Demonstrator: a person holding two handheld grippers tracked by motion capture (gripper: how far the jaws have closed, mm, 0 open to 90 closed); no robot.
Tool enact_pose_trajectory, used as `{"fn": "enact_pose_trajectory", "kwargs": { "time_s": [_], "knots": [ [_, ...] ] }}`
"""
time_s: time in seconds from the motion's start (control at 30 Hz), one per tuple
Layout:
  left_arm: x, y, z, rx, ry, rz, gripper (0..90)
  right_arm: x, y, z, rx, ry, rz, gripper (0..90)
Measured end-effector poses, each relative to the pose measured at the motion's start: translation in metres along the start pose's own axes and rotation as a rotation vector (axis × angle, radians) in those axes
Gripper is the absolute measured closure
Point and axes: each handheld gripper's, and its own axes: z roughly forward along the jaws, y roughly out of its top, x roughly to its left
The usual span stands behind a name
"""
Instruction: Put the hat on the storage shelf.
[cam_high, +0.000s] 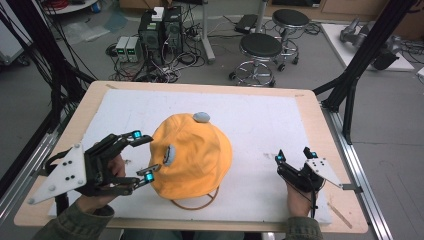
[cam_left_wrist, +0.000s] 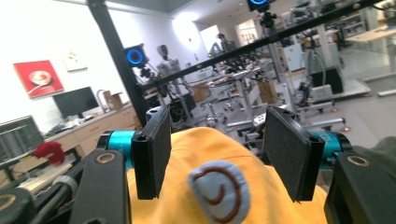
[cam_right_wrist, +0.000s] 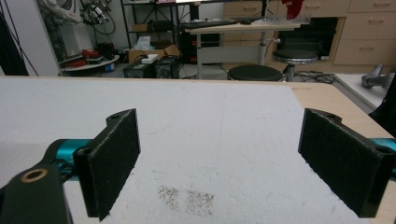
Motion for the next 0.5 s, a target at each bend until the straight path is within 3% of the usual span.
{"fn": "enact_pose_trajectory", "kwargs": {
  "time_s": [0.2, 0.5],
  "knots": [
    [0.003, -0.004, -0.004, 0.021, 0.049, -0.005, 42.0, 0.0, 0.0, 0.0, -0.003, -0.001, -0.006, 11.6],
    [0.018, -0.006, -0.022, 0.057, 0.231, 0.019, 42.0, 0.0, 0.0, -0.001, -0.007, -0.008, -0.004, 11.6]
  ]
}}
